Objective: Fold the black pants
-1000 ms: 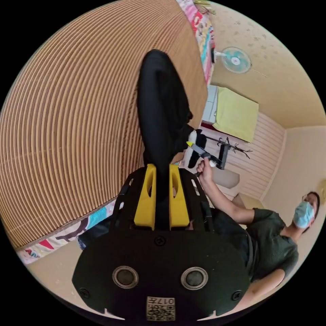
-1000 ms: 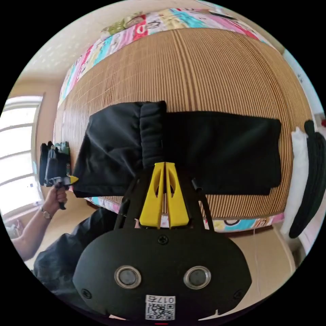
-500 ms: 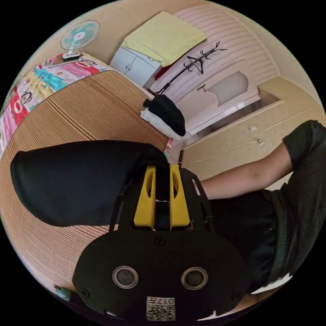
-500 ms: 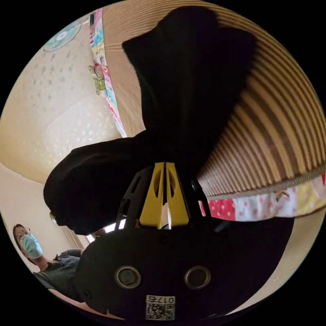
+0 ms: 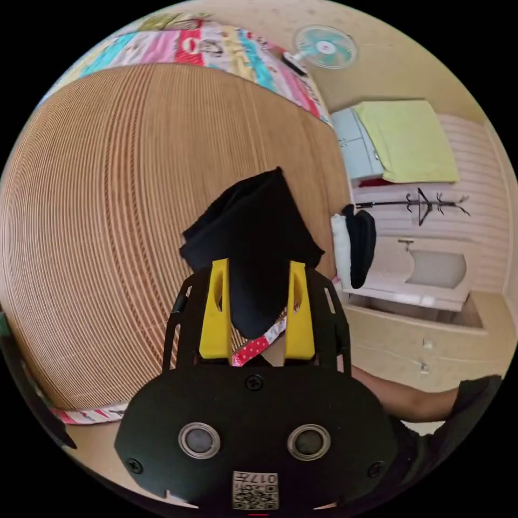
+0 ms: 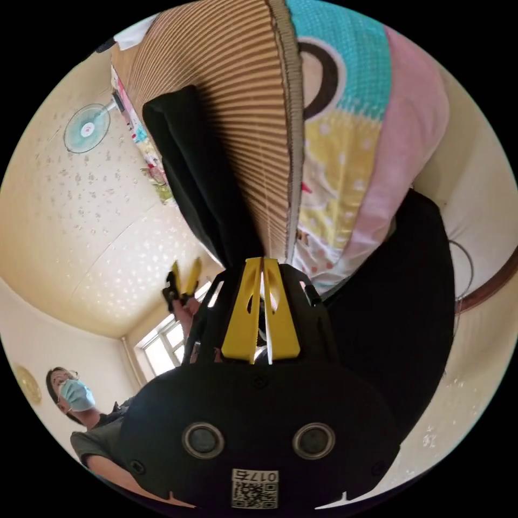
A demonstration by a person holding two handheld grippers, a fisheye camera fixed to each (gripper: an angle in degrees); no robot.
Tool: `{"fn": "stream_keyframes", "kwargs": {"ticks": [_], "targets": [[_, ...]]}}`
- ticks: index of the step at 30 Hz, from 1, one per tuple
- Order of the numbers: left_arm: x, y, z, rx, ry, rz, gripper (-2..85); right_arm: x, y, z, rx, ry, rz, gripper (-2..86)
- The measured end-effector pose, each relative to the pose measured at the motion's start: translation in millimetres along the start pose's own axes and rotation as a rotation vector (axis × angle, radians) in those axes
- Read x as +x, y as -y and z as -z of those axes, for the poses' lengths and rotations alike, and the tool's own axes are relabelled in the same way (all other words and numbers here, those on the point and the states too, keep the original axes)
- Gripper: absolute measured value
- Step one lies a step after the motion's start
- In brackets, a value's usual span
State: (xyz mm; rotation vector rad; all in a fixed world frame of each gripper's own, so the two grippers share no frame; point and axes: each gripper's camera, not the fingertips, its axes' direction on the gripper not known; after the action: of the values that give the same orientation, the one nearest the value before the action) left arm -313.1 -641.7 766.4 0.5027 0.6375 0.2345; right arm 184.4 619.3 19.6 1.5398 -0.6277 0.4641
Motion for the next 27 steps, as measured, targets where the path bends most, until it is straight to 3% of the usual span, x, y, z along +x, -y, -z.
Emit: {"fn": "stream_keyframes", "kwargs": {"ticks": [4, 7, 8, 12, 14, 20, 25, 27], "targets": [[-81.3, 15.7, -33.6, -0.106, -0.142, 0.277, 19.9, 5.3, -15.6, -31.6, -0.119, 0.117, -0.034, 3.0], [-93.8, 15.2, -97.6, -0.285, -0.567, 0.377, 15.5, 9.1, -34.6, -50.4, -0.165, 0.186, -0.016, 9.4], [-86.5, 8.5, -106.3, -0.28, -0.603, 0.421, 13.0, 12.1, -42.2, -55.9, -0.178, 0.19, -0.025, 13.7], [-36.6, -10.0, -110.4, -0.269, -0.573, 0.429, 9.4, 10.2, -65.1, -67.5, -0.207, 0.183, 0.05, 23.6], [-4.2, -34.1, -115.5, -0.258, -0.615, 0.555, 8.2, 7.4, -71.2, -63.2, -0.139, 0.282, 0.096, 26.4], [92.9, -71.4, -117.3, -0.27, -0.634, 0.722, 5.9, 3.3, -67.7, -38.5, 0.16, 0.489, 0.152, 24.6], [165.6, -52.4, -99.0, -0.39, -0.64, 0.603, 1.1, -7.5, -64.0, -4.2, 0.219, 0.349, 0.171, 21.6], [194.2, -45.9, -79.9, -0.398, -0.72, 0.512, -0.3, -48.0, -63.9, 14.3, 0.16, 0.244, 0.331, 20.5]]}}
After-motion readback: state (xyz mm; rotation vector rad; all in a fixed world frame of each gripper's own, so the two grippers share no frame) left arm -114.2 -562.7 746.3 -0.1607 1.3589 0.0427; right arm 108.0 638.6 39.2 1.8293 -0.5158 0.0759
